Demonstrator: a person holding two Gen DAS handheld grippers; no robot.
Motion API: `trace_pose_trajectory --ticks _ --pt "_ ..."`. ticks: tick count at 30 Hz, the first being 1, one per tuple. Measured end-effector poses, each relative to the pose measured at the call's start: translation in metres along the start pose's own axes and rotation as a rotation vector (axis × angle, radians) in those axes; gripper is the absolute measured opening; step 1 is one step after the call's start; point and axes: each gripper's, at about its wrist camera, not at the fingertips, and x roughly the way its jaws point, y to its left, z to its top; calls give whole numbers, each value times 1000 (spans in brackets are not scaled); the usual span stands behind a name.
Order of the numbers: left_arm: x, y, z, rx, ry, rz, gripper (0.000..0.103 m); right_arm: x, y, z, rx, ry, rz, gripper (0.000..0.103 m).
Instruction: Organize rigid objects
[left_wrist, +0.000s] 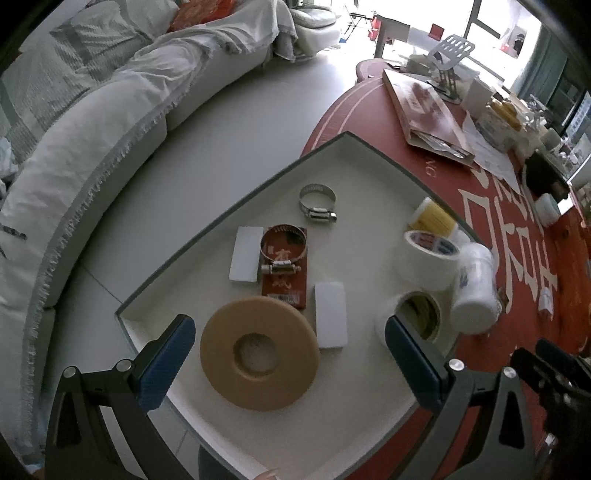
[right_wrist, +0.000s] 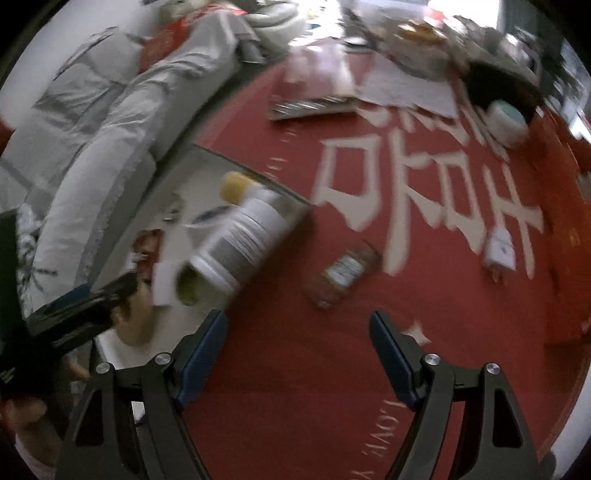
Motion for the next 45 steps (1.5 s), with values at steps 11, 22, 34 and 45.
trace_pose_trajectory --ticks 11,22,34,45 --pt "-25 -40 -29 93 -4 -54 103 8 -49 -15 84 61 -81 80" --pt "-31 -89 -67 228 53 -107 103 17 -112 -3 232 30 -193 80" --pt "-20 -76 -71 196 109 -68 103 43 -135 43 270 -45 -342 71" --pt "-21 -77 -77 199 108 -100 103 5 -100 -43 51 115 -50 34"
